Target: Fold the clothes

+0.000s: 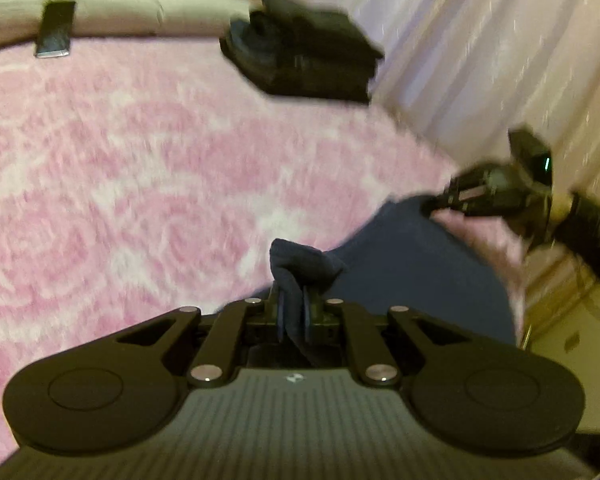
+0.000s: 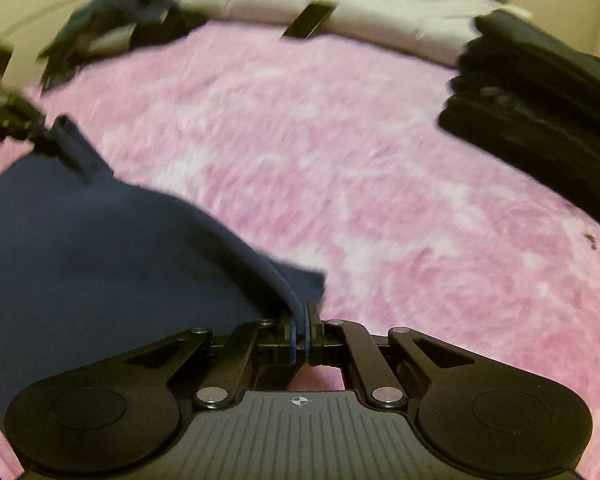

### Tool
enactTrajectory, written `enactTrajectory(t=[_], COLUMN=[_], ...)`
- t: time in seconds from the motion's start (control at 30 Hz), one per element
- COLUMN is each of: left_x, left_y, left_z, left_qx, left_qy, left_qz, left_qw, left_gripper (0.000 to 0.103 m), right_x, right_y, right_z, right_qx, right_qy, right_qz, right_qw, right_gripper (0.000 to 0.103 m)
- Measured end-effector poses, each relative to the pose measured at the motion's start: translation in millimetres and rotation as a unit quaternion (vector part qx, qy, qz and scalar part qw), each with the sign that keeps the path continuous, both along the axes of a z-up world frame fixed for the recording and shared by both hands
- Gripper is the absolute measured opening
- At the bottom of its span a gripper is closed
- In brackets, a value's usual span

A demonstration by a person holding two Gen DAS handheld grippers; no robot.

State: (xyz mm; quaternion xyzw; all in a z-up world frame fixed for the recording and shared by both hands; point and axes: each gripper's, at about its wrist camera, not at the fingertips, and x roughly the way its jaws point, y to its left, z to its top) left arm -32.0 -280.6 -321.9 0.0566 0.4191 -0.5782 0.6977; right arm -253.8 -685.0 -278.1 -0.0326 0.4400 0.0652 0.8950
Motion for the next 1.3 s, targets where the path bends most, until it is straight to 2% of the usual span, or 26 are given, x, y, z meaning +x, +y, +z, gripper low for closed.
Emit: enactTrajectory(t=[0.13,0.2,0.37,0.47,0.6,0.7,0.8,0.87,0.97,1.1,1.17,1.23,1.3], left_x=[6.1,12.3,16.1,19.0,28.0,34.0,29.3,22.2,11.1,6.1,9.4,12.0,9.7], left_y=[-7.4,-9.0,-4.9,-1.9,7.9,20.2,26.0,24.1,11.0,-12.8,-12.0,-8.1,-2.5], left_z=[-11.0,-17.3,-14.9,-15.2,-8.1,1.4,12.8,16.4,12.7,-8.7,-14.9,-16.3,-8.9], left_qx=[0.021,0.024,0.021,0.017,0.023,0.028,0.014,0.005,0.009,0.068,0.074,0.072,0.076], left_qy=[0.012,0.031,0.031,0.037,0.025,0.017,0.021,0.025,0.028,0.004,0.007,0.012,-0.004], left_qz=[0.013,0.026,0.042,0.059,0.112,0.147,0.145,0.134,0.113,0.108,0.111,0.116,0.125], left_qw=[0.9996,0.9989,0.9984,0.9975,0.9931,0.9886,0.9891,0.9907,0.9932,0.9918,0.9910,0.9906,0.9893], left_gripper=[0.007,0.009,0.017,0.018,0.022,0.018,0.018,0.025,0.030,0.031,0.034,0.034,0.034], right_x=[16.0,22.9,26.2,28.5,18.9,1.7,-15.9,-27.0,-35.7,-36.7,-34.0,-32.0,-30.4], right_y=[-2.8,-2.7,-23.5,-35.3,-41.7,-26.5,-4.2,8.9,28.2,50.6,56.2,47.8,38.9], right_z=[-13.6,-21.2,-18.2,-20.8,-5.0,15.2,26.7,29.1,23.0,-0.2,-11.4,-12.3,-8.1], right_qx=[0.010,0.013,0.045,0.039,0.044,0.041,0.047,0.064,0.097,0.140,0.132,0.143,0.142], right_qy=[0.017,0.029,-0.001,-0.012,-0.042,-0.065,-0.076,-0.078,-0.069,-0.027,-0.008,-0.012,-0.012], right_qz=[-0.008,-0.013,-0.069,-0.108,-0.149,-0.134,-0.115,-0.107,-0.094,-0.077,-0.067,-0.079,-0.111], right_qw=[1.000,0.999,0.997,0.993,0.987,0.988,0.989,0.989,0.988,0.987,0.989,0.987,0.984], right_gripper=[0.002,0.002,0.002,0.002,0.002,0.002,0.002,0.002,0.003,0.003,0.003,0.003,0.007])
